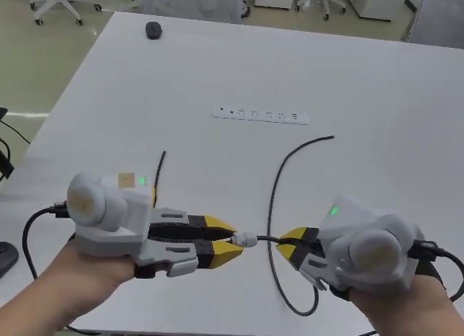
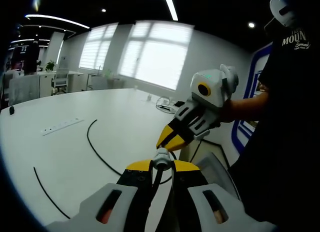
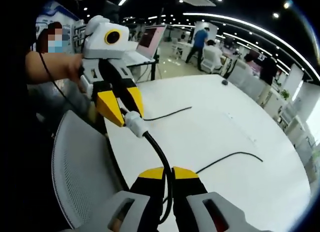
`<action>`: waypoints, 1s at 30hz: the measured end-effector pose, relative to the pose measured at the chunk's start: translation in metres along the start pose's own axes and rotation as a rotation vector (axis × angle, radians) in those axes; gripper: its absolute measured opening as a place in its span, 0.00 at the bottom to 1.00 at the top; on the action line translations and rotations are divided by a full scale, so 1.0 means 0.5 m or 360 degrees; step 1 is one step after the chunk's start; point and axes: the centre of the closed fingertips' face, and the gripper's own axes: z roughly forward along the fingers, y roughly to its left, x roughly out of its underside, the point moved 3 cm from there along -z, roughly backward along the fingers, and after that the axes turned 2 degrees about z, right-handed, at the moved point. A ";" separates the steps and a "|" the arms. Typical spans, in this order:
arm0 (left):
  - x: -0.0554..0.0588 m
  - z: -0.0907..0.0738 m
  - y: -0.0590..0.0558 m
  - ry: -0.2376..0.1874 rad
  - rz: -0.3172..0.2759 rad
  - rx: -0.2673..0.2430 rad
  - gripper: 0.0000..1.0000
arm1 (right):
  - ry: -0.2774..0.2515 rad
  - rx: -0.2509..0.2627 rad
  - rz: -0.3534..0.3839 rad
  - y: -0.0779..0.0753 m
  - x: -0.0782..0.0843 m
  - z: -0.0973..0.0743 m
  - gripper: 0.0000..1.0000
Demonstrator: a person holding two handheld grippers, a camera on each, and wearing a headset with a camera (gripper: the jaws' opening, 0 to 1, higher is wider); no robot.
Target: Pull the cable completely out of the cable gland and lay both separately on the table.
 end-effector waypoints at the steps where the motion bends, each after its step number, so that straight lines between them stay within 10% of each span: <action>1: 0.000 0.001 0.001 0.0000 0.0001 -0.0002 0.15 | -0.0032 -0.0005 0.0036 -0.003 0.002 0.001 0.00; 10: 0.004 0.001 0.004 0.0014 0.0000 -0.0018 0.15 | -0.0014 -0.0025 0.0521 -0.038 0.076 0.012 0.00; 30: 0.007 -0.003 0.005 0.0010 -0.0027 -0.0033 0.15 | -0.0129 -0.0067 0.0453 -0.031 0.047 -0.019 0.09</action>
